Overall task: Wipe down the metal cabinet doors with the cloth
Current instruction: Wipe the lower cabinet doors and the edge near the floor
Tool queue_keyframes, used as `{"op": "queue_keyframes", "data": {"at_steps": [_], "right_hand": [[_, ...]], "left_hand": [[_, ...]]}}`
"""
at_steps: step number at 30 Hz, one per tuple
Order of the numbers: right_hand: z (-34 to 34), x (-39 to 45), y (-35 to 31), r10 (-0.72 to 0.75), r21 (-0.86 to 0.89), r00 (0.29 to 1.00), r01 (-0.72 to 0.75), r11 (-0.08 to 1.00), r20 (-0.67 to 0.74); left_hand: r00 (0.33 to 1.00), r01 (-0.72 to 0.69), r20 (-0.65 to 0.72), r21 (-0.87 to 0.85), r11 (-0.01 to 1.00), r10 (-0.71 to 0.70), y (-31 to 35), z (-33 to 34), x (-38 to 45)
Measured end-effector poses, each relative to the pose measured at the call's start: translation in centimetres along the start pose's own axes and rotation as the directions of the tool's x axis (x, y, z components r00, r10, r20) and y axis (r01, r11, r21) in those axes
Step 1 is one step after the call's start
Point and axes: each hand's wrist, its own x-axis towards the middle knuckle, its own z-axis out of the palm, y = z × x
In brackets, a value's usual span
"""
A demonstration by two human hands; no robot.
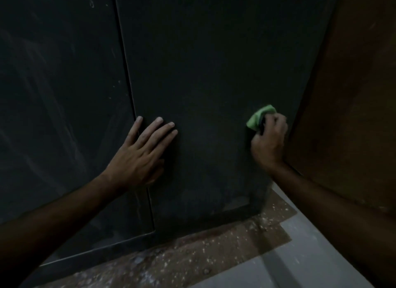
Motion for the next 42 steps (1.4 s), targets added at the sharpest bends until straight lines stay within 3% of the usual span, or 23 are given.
{"op": "queue_keyframes", "data": {"at_steps": [2,4,5,7,8,9,10,11,14,16,18,22,26,30,34,35,37,38,39,40,42], "right_hand": [[0.9,-0.4,-4.4,-0.184,0.071,0.982,0.188,0.98,-0.052],[1.9,-2.8,-6.8,-0.45,0.101,0.893,0.449,0.888,-0.012],[2.4,-4.5,-6.9,-0.596,0.109,0.801,0.589,0.8,0.046],[2.7,-7.6,-4.9,-0.823,0.087,0.496,0.84,0.535,0.276],[2.5,-8.2,-3.2,-0.853,0.067,0.336,0.917,0.393,0.4],[2.2,-8.0,-1.4,-0.839,0.058,0.245,0.949,0.311,0.485],[1.8,-7.2,0.1,-0.821,0.042,0.24,0.951,0.305,0.518],[1.6,-6.1,1.4,-0.806,0.014,0.301,0.934,0.357,0.51],[1.1,-2.2,3.7,-0.67,-0.056,0.654,0.729,0.682,0.351],[0.7,-0.6,3.6,-0.498,-0.052,0.829,0.526,0.849,0.254],[0.6,0.2,3.2,-0.375,-0.031,0.909,0.386,0.922,0.181],[0.7,1.1,2.8,-0.132,0.024,0.991,0.133,0.991,-0.02],[1.5,0.8,2.4,0.118,0.101,0.984,-0.105,0.989,-0.131],[3.0,-0.9,2.9,0.309,0.182,0.918,-0.27,0.946,-0.246],[5.8,-6.1,5.2,0.551,0.291,0.822,-0.498,0.817,-0.141],[6.5,-7.8,6.1,0.64,0.287,0.765,-0.599,0.748,-0.07],[7.3,-10.2,7.4,0.831,0.298,0.55,-0.809,0.506,0.082],[7.5,-10.3,7.8,0.89,0.313,0.436,-0.871,0.379,0.137],[7.7,-9.8,7.9,0.91,0.301,0.382,-0.897,0.323,0.16],[7.7,-9.1,7.6,0.896,0.284,0.419,-0.885,0.369,0.144],[7.6,-8.8,6.1,0.737,0.264,0.675,-0.717,0.645,0.033]], "left_hand": [[0.999,0.024,-0.027,-0.041,0.999,-0.025,0.1,0.3,0.0],[0.999,0.032,-0.042,-0.06,0.998,-0.034,0.1,0.5,0.0],[0.999,0.03,-0.043,-0.058,0.998,-0.033,0.1,0.6,0.0],[0.999,0.027,-0.035,-0.04,0.999,-0.028,0.2,0.6,0.0],[0.999,0.025,-0.027,-0.03,0.999,-0.026,0.2,0.5,0.1],[1.0,0.021,-0.017,-0.021,1.0,-0.021,0.2,0.3,0.2],[1.0,0.014,-0.005,-0.011,1.0,-0.014,0.1,0.1,0.2],[1.0,0.006,0.004,0.0,1.0,-0.006,0.0,-0.1,0.2],[1.0,-0.014,0.021,0.018,1.0,0.014,0.2,-0.5,0.0],[1.0,-0.01,0.028,0.018,1.0,0.01,0.3,-0.5,0.0],[1.0,0.004,0.022,0.013,1.0,-0.004,0.6,-0.4,0.2],[1.0,0.01,-0.011,-0.01,1.0,-0.01,0.9,0.0,0.4],[1.0,0.001,-0.008,-0.017,1.0,-0.001,1.0,0.1,0.5],[0.999,-0.036,0.001,-0.006,0.999,0.036,0.4,0.2,0.3],[0.999,-0.054,0.006,-0.005,0.999,0.054,0.2,0.3,0.2],[0.999,-0.052,0.005,-0.003,0.999,0.052,0.3,0.4,0.2],[0.999,-0.041,0.002,-0.006,0.999,0.041,0.7,0.5,0.2],[0.999,-0.039,-0.002,-0.012,0.999,0.039,1.0,0.6,0.2],[0.999,-0.044,-0.004,-0.021,0.999,0.044,1.4,0.8,0.1],[0.998,-0.057,0.001,-0.035,0.998,0.057,1.8,1.0,-0.1],[0.996,-0.088,0.018,-0.076,0.993,0.09,2.5,1.6,-0.5]]}}
